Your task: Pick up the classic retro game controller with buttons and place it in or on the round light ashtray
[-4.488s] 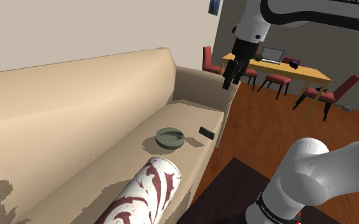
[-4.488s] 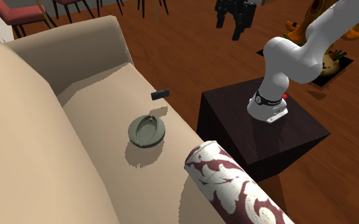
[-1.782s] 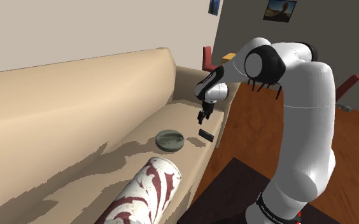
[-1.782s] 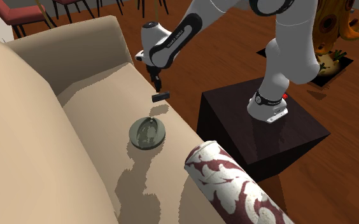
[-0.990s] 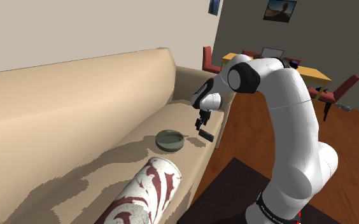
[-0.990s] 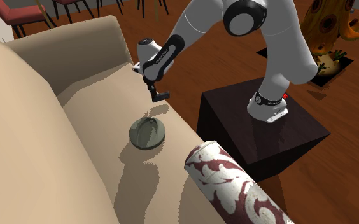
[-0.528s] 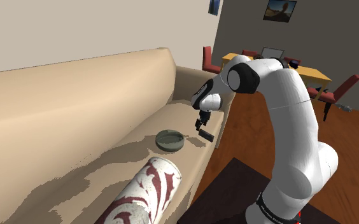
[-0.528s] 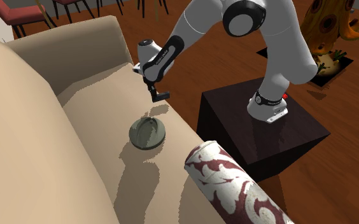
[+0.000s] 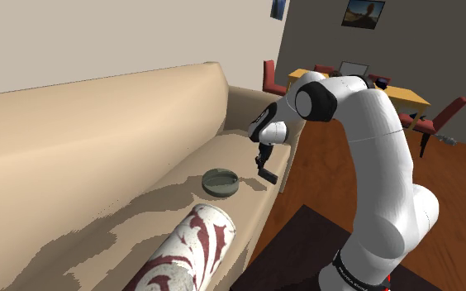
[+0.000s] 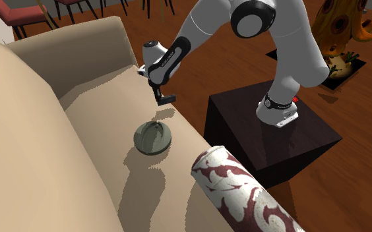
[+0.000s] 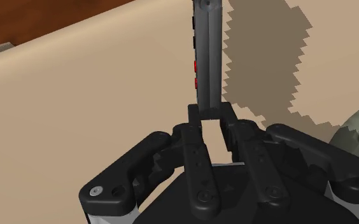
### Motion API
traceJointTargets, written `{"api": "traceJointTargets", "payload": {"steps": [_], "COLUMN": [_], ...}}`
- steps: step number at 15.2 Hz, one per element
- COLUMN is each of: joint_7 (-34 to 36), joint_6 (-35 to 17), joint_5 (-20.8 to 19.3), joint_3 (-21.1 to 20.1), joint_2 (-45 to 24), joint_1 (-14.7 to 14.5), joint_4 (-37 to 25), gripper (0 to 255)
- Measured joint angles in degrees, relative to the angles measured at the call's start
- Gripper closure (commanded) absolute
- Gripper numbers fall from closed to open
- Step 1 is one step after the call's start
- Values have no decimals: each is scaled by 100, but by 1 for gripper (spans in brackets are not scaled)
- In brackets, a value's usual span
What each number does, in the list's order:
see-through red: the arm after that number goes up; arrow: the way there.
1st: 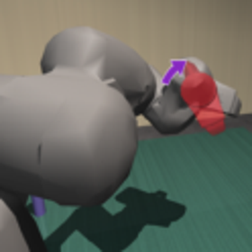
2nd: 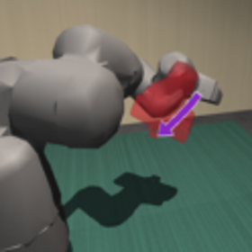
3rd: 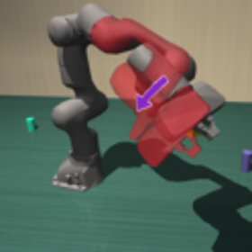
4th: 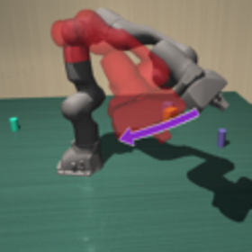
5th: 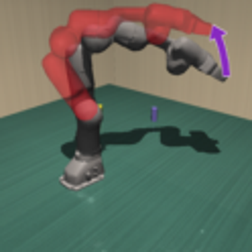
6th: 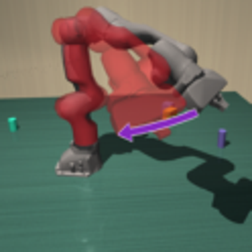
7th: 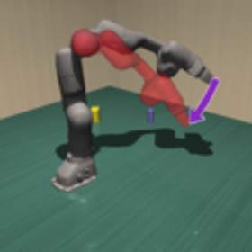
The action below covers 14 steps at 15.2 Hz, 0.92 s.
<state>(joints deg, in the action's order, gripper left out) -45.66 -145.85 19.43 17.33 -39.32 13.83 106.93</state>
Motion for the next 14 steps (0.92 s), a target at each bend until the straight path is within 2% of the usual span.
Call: {"api": "traceJointTargets", "payload": {"steps": [10, 11, 12, 13, 14], "joint_7": [111, 111, 111, 394, 1021], "joint_6": [328, 328, 328, 136, -207], "joint_5": [-167, -167, -168, -262, -391], "joint_3": [162, 162, 162, 335, 630], "joint_2": [415, 417, 416, 335, 206], "joint_1": [-120, -121, -121, -343, -719], "joint_4": [90, 89, 89, 161, 347], "gripper": [255, 0, 0, 0, 0]}}
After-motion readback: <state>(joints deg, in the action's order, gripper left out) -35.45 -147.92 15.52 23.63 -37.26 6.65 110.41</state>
